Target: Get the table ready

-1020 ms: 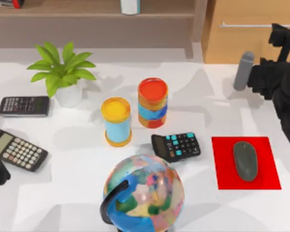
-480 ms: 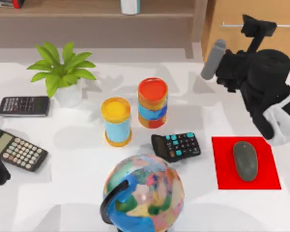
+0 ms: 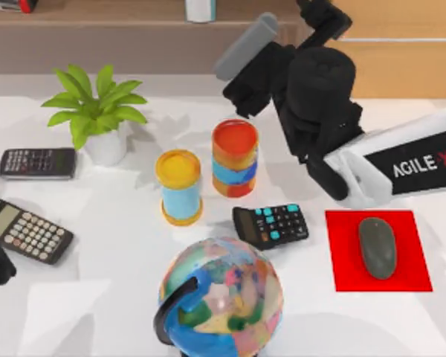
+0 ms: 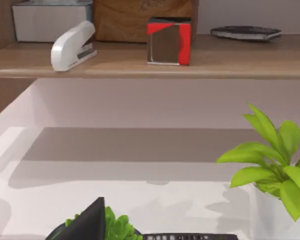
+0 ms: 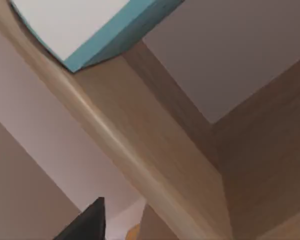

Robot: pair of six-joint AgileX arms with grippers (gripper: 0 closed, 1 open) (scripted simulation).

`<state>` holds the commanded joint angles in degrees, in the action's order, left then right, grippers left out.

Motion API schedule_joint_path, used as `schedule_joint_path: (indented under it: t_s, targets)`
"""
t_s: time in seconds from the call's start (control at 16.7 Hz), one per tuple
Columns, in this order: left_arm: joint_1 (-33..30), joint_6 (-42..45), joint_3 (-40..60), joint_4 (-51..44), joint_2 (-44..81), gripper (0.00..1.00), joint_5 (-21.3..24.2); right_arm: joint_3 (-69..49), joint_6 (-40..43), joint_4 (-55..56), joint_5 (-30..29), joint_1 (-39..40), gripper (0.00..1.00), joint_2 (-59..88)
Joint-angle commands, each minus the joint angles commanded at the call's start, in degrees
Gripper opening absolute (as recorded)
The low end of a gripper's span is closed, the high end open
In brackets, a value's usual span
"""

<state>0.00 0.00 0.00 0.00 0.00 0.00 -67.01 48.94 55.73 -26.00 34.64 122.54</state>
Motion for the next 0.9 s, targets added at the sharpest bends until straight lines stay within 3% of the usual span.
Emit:
schedule_joint_path:
  t_s: [0.42, 0.9]
  targets:
    - [0.00, 0.00, 0.00, 0.00, 0.00, 1.00, 0.00, -11.02, -19.00, -8.00, -8.22, 6.55, 1.00, 1.09]
    - [0.00, 0.00, 0.00, 0.00, 0.00, 1.00, 0.00, -26.35, -35.24, -15.79, -15.88, 10.11, 1.00, 7.91]
